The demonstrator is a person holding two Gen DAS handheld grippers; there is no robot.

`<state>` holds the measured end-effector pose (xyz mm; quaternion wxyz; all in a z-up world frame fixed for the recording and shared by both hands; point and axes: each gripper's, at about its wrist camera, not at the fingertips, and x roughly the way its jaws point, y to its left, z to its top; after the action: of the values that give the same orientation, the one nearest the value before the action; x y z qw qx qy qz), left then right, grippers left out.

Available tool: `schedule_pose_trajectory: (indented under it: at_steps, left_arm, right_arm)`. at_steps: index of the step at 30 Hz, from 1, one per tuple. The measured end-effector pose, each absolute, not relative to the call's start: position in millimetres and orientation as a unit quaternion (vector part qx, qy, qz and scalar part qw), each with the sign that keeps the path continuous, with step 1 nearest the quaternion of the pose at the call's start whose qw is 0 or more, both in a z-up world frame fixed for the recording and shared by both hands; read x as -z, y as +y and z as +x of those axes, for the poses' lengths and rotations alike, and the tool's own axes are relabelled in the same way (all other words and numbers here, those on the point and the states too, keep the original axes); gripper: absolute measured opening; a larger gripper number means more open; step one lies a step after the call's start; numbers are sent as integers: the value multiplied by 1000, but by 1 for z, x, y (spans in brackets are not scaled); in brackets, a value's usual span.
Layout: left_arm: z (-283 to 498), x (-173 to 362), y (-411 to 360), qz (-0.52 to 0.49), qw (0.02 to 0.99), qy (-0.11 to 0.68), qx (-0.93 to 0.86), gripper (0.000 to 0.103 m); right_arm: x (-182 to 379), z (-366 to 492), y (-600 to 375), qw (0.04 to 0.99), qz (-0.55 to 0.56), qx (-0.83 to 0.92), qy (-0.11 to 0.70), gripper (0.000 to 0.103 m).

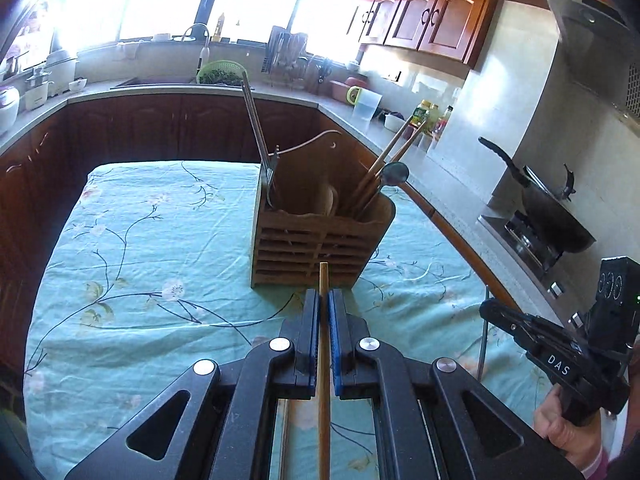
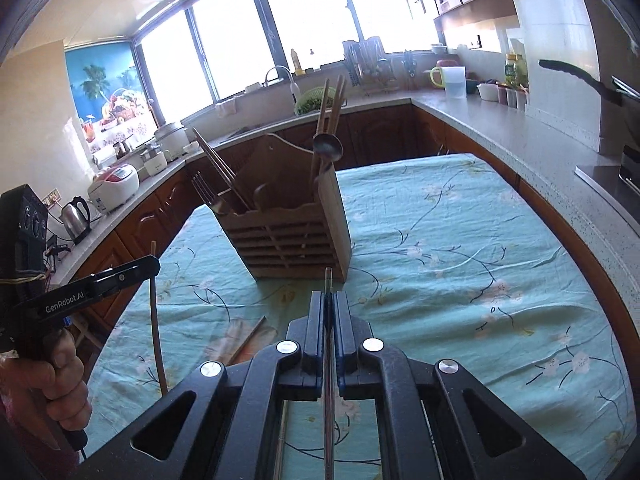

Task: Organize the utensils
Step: 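Raise both chopsticks and insert them into the wooden caddy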

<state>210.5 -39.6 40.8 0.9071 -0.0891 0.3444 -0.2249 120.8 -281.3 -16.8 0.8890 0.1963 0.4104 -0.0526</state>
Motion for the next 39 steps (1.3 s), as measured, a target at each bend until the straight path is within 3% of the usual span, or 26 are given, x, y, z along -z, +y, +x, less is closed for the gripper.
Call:
schedule_pose_trajectory:
  at_steps: [13, 39]
  left_arm:
    - [169, -80, 15, -118, 917, 300, 236, 3]
    - [181, -102, 32, -138, 937, 237, 217, 3]
  right_arm:
    - [-28, 117, -284, 913, 196, 51, 354, 4]
    - [-54, 141, -297, 928, 198, 48, 311, 4]
